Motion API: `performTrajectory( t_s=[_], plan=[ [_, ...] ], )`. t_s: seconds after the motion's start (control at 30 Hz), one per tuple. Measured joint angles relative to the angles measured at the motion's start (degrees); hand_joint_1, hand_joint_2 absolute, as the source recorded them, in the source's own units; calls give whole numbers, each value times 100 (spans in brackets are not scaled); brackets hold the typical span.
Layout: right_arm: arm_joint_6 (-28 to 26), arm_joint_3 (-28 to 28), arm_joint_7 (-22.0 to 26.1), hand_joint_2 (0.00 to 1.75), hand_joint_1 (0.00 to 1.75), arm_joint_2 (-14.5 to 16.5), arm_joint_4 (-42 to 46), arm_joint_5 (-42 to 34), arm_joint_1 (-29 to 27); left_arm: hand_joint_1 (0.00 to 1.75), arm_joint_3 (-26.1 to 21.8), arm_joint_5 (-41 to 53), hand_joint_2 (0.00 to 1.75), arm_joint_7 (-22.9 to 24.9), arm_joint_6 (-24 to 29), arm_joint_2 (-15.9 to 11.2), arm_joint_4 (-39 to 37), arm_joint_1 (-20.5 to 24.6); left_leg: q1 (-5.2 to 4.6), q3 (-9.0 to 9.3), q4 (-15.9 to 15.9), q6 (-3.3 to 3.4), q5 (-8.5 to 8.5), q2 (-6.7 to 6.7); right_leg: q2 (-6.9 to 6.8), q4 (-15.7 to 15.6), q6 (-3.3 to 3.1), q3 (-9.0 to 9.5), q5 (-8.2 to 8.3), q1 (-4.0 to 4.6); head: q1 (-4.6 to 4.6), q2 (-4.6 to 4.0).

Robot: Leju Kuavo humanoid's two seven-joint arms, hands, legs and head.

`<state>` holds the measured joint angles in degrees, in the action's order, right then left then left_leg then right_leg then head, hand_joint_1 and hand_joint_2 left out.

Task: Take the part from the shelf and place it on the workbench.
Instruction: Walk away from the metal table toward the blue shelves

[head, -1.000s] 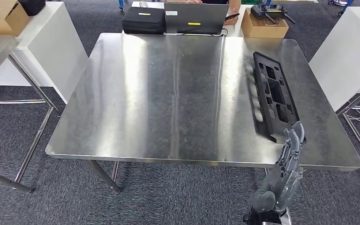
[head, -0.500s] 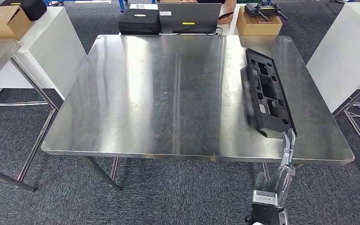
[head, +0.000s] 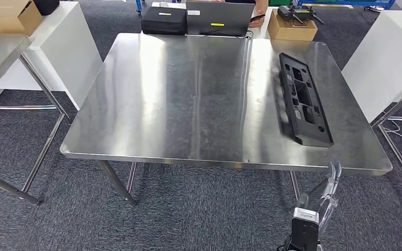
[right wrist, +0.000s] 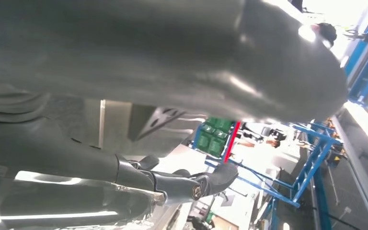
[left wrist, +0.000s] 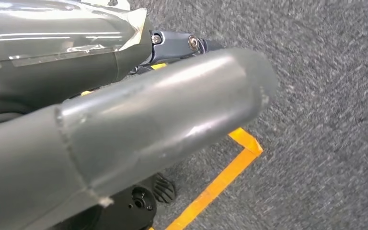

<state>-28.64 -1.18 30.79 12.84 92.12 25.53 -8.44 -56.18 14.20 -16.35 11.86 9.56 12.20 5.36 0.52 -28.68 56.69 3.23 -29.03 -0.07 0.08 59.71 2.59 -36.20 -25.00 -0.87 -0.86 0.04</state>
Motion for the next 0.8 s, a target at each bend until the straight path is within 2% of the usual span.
performTrajectory(
  t_s=[0.07,0.1,0.13,0.17,0.2,0.23,0.3,0.33,0.37,0.4,0.43,0.47,0.5,0.53,0.57,0.6,0.63,0.67,0.7,0.77,0.8],
  plan=[
    [28,32,-6,0,0,15,-15,7,-33,0,-11,-2,0,0,2,9,4,0,-16,-150,-1,73,117,32,-3,703,-72,-258,-506,-6,-20,0],
    [59,48,-20,0,0,22,-26,17,-48,0,-20,-4,0,1,8,8,6,-1,-28,-224,3,85,173,47,-2,1090,-78,-357,-704,-8,-30,0],
    [125,63,-51,0,0,27,-41,24,-66,0,-32,-7,0,6,14,8,7,-2,-40,-300,7,87,228,58,-2,1350,-57,-378,-803,-6,-32,0],
    [243,77,-95,0,0,32,-61,10,-83,0,-44,-9,0,14,19,10,7,-3,-52,-356,12,84,278,66,-2,1405,-20,-291,-798,-3,-32,0],
    [430,89,-143,0,0,35,-92,-46,-95,0,-56,-8,0,22,22,14,7,-3,-63,-402,16,79,324,70,-3,1229,19,-87,-715,5,-32,0],
    [696,100,-190,0,0,38,-138,-162,-95,0,-67,1,0,29,22,21,7,-3,-75,-438,20,71,367,70,-3,858,44,211,-602,15,-33,0],
    [1398,153,-245,0,0,41,-330,-614,-37,0,-78,46,0,32,17,41,7,-2,-97,-491,22,39,448,73,-8,-35,1,810,-496,62,-26,0],
    [1697,212,-256,0,0,43,-503,-850,18,0,-80,77,0,32,12,50,7,-1,-104,-509,19,13,491,77,-10,-328,-38,970,-482,88,-25,0],
    [1893,299,-260,0,0,45,-738,-1022,96,0,-82,102,0,31,8,57,7,-1,-104,-522,15,-19,534,81,-11,-478,-79,1031,-486,114,-25,0],
    [1967,399,-255,0,0,45,-1011,-1095,183,0,-86,121,0,30,4,61,7,-2,-105,-532,4,-57,579,82,-13,-512,-113,1018,-448,125,-26,0],
    [1978,511,-251,0,0,42,-1324,-1098,280,0,-92,134,0,29,5,61,7,-3,-95,-553,14,-93,594,76,-13,-533,-157,982,-398,88,-30,0],
    [1984,621,-260,0,0,38,-1651,-1077,385,0,-99,144,0,29,11,59,7,-5,-88,-590,59,-127,536,57,-21,-553,-209,958,-343,55,-27,0],
    [2007,723,-268,0,0,34,-1999,-1061,496,0,-104,157,0,30,18,57,7,-10,-79,-653,193,-165,368,33,-30,-572,-269,916,-277,21,-16,0],
    [2036,820,-274,0,0,33,-2366,-1052,606,0,-110,172,0,32,27,54,7,-13,-63,-743,438,-199,111,9,-38,-582,-311,870,-210,-7,-8,0],
    [2057,904,-269,0,0,31,-2713,-1046,704,0,-115,185,0,33,33,52,7,-16,-49,-848,775,-237,-183,-7,-45,-577,-333,806,-151,4,0,0],
    [2068,978,-247,0,0,28,-3035,-1040,784,0,-121,196,0,34,36,52,7,-18,-26,-950,1155,-274,-420,-13,-49,-564,-336,733,-92,7,6,0],
    [2070,1041,-225,0,0,25,-3301,-1038,841,0,-126,200,0,35,38,51,7,-20,-2,-1009,1456,-309,-530,-13,-54,-544,-318,660,-41,6,5,0],
    [2071,1093,-210,0,0,22,-3517,-1032,887,0,-131,202,0,35,41,49,7,-22,28,-987,1598,-341,-506,-10,-60,-513,-296,575,5,-1,7,0],
    [2070,1141,-224,0,0,19,-3704,-1020,932,0,-134,203,0,35,48,45,7,-25,64,-855,1520,-373,-376,-8,-65,-471,-268,488,41,-16,7,0],
    [2060,1231,-370,0,0,14,-4026,-982,1050,0,-138,208,0,41,71,41,8,-25,137,-366,873,-446,-114,-10,-66,-361,-212,330,91,-47,9,0],
    [2112,1297,-474,0,0,7,-4223,-1047,1133,0,-138,223,0,49,85,45,9,-19,145,-131,526,-458,-82,-31,-61,-305,-177,260,114,-49,18,0]
  ],
)
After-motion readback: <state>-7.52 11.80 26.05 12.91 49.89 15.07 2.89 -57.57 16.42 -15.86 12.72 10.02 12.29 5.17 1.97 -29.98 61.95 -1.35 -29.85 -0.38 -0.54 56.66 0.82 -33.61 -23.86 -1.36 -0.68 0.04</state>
